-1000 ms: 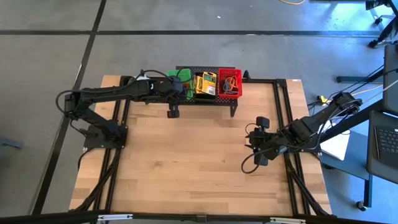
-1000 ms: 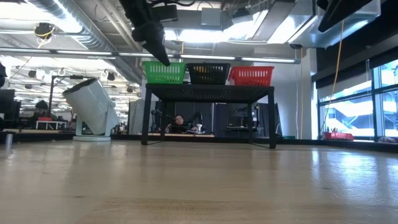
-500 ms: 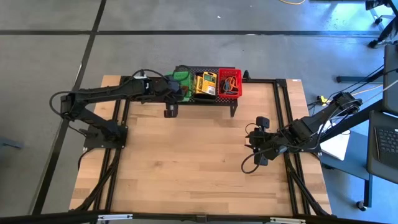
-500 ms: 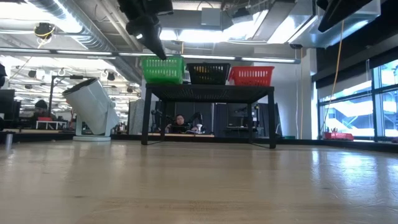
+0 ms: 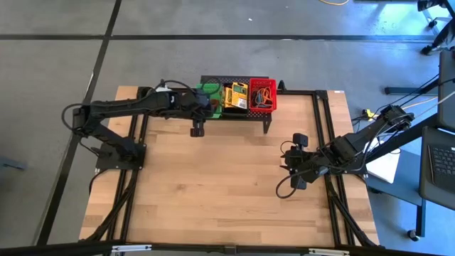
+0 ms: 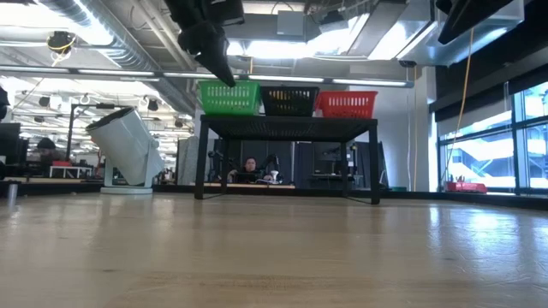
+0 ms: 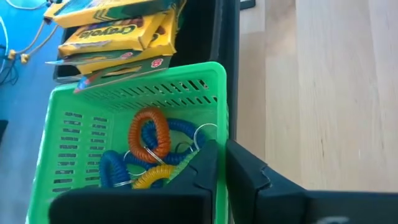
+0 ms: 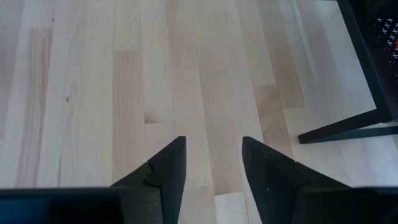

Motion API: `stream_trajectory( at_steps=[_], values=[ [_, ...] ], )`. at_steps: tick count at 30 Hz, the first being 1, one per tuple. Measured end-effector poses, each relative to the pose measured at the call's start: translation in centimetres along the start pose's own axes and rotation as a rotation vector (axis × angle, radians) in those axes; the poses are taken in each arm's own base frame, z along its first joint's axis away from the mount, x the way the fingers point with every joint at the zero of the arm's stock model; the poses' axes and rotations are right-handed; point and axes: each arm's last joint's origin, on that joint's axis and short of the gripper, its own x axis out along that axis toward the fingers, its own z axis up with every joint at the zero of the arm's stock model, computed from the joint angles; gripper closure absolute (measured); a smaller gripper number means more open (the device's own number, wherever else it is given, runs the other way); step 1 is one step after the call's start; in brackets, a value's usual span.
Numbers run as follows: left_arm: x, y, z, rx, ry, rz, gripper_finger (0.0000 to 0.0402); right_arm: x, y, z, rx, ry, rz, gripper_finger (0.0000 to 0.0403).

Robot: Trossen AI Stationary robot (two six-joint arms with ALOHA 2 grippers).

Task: Pick & Place Office Desk Supplies
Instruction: Put the green bin on the shelf, then return to Home Position

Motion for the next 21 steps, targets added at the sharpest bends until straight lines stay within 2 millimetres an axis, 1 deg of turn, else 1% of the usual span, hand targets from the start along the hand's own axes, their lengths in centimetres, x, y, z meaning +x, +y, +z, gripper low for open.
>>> stream_trajectory(
  at_steps=[3, 9, 12, 15, 17, 19, 21],
  values=[
    [-0.1, -0.1, 0.1, -0.005, -0.006, 0.002, 0.0374, 0.0, 0.0, 0.0, 0.000, 0.000, 0.000, 0.0245],
    [-0.3, -0.7, 0.3, 0.012, -0.017, -0.008, 0.0332, 0.0, 0.0, 0.0, 0.000, 0.000, 0.000, 0.0245],
    [-0.7, -0.9, 0.6, 0.028, -0.034, 0.036, 0.0314, 0.0, 0.0, 0.0, 0.000, 0.000, -0.001, 0.0245],
    [-1.8, -1.2, 0.8, 0.075, -0.049, 0.119, 0.0304, 0.0, 0.0, 0.0, 0.004, -0.001, -0.002, 0.0245],
    [-2.7, -1.7, 0.9, 0.104, -0.062, 0.150, 0.0302, 0.0, 0.0, 0.0, 0.044, -0.002, -0.003, 0.0245],
    [-4.0, -2.1, 0.9, 0.110, -0.096, 0.166, 0.0303, 0.0, 0.0, 0.0, 0.092, 0.001, -0.004, 0.0245],
    [-5.4, -2.5, 0.9, 0.099, -0.144, 0.162, 0.0305, 0.0, 0.0, -0.1, 0.097, 0.012, 0.001, 0.0245]
  ],
)
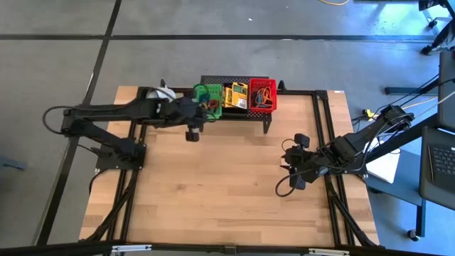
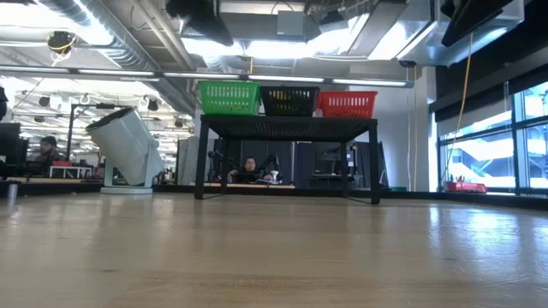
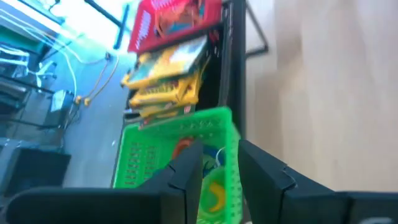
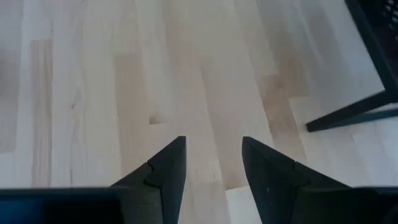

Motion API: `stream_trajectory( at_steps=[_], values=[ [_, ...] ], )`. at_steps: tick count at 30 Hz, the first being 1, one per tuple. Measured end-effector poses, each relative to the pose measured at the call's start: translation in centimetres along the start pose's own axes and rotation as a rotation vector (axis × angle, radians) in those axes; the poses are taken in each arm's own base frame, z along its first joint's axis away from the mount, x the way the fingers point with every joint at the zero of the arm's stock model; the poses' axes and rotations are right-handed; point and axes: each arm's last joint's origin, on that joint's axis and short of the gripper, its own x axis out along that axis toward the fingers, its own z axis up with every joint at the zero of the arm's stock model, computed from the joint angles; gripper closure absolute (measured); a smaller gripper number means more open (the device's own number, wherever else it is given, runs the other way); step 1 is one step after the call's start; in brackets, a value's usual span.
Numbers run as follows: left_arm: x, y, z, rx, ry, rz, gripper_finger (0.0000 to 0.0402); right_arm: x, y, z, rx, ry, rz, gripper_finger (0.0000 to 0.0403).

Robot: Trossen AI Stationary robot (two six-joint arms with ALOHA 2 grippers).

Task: Pick & Place Office Desk Supplies
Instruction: Return to Home Position

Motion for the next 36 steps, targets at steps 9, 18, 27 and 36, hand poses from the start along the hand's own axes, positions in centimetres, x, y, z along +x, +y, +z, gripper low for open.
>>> stream_trajectory(
  at_steps=[9, 18, 27, 36],
  values=[
    [-4.8, -1.0, 0.3, -0.302, -0.163, -0.094, 0.0311, 0.0, 0.4, -0.1, -0.033, 0.068, 0.132, 0.0245],
    [-5.7, -1.6, 0.2, -0.447, -0.169, -0.217, 0.0311, -0.2, 0.3, 0.2, -0.060, 0.002, 0.085, 0.0245],
    [-7.5, -2.0, -3.9, -0.537, -0.263, -0.283, 0.0311, -1.9, 0.0, -0.2, -0.141, -0.204, 0.209, 0.0245],
    [-8.5, -3.0, -8.9, -0.658, -0.465, -0.307, 0.0311, -1.7, -2.1, -3.4, -0.038, -0.318, 0.298, 0.0245]
  ],
)
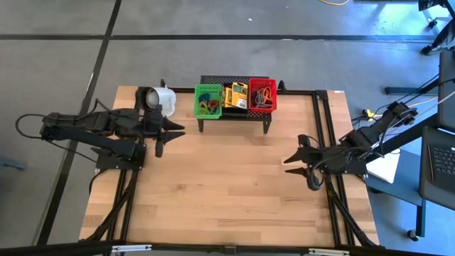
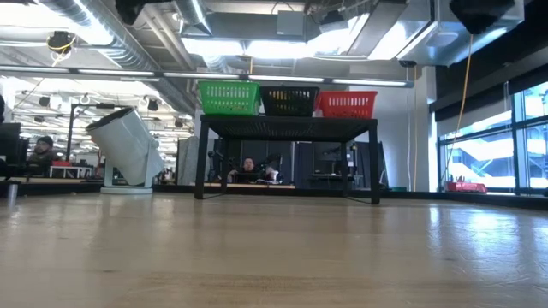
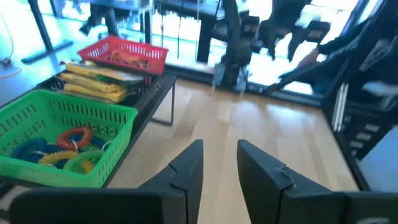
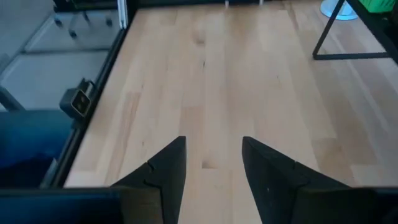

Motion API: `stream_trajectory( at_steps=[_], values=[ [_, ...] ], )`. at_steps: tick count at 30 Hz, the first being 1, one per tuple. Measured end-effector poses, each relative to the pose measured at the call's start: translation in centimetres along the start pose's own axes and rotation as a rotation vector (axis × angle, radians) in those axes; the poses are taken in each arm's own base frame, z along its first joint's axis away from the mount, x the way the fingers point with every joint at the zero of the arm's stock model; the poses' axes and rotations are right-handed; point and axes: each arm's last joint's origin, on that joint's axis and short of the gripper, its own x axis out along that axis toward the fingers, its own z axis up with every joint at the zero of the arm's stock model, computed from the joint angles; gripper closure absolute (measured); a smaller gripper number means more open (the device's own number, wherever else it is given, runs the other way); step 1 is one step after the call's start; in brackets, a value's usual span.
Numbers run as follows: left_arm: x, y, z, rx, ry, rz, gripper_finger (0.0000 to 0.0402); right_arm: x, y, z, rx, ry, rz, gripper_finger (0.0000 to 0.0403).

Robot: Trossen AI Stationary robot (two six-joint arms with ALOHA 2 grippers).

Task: Pick & Place Office Desk Supplies
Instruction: Return to Home Position

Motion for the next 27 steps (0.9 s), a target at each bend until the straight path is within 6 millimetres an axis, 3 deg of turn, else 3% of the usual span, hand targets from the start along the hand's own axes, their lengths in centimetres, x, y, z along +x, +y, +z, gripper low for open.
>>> stream_trajectory(
  at_steps=[17, 27],
  values=[
    [0.1, 1.6, -7.1, -0.094, -0.171, -0.042, 0.0311, 1.7, -2.4, -7.5, 0.118, -0.237, 0.095, 0.0245],
    [1.9, 2.0, -10.9, -0.111, -0.230, -0.057, 0.0311, 2.2, -3.3, -10.2, 0.158, -0.326, 0.104, 0.0245]
  ],
)
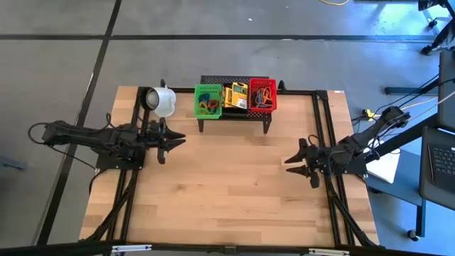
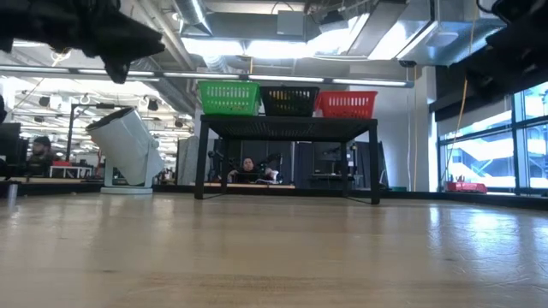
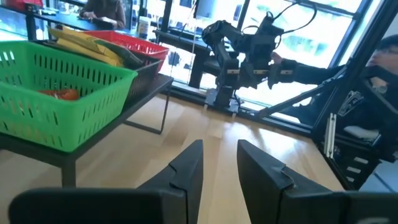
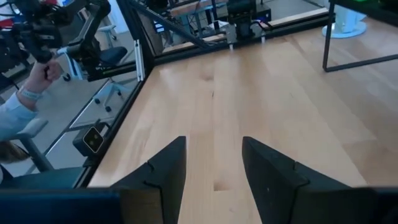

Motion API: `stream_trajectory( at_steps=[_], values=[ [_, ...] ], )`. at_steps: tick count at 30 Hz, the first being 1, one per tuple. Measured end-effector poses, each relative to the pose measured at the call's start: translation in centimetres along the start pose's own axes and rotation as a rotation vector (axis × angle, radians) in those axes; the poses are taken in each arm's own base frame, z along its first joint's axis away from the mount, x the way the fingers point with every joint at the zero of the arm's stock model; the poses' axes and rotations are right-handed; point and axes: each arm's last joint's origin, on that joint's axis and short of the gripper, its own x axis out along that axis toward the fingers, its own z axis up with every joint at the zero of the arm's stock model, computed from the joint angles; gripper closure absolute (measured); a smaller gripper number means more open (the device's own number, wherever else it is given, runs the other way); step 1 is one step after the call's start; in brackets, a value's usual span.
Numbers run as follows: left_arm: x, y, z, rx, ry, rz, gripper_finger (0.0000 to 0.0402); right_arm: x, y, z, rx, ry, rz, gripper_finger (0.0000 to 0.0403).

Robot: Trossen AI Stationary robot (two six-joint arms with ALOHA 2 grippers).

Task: Pick & Place Office Desk Supplies
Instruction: Return to Home Position

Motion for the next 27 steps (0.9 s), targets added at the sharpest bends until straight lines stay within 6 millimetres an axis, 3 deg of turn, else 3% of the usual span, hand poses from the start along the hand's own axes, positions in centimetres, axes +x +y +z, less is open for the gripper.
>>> stream_trajectory(
  at_steps=[19, 27],
  values=[
    [0.2, 1.4, -5.1, -0.072, -0.052, -0.017, 0.0311, 0.5, -1.1, -3.2, 0.014, -0.068, 0.040, 0.0245],
    [0.2, 1.5, -5.3, -0.047, -0.059, -0.018, 0.0311, 0.8, -1.6, -4.4, 0.012, -0.070, 0.009, 0.0245]
  ],
)
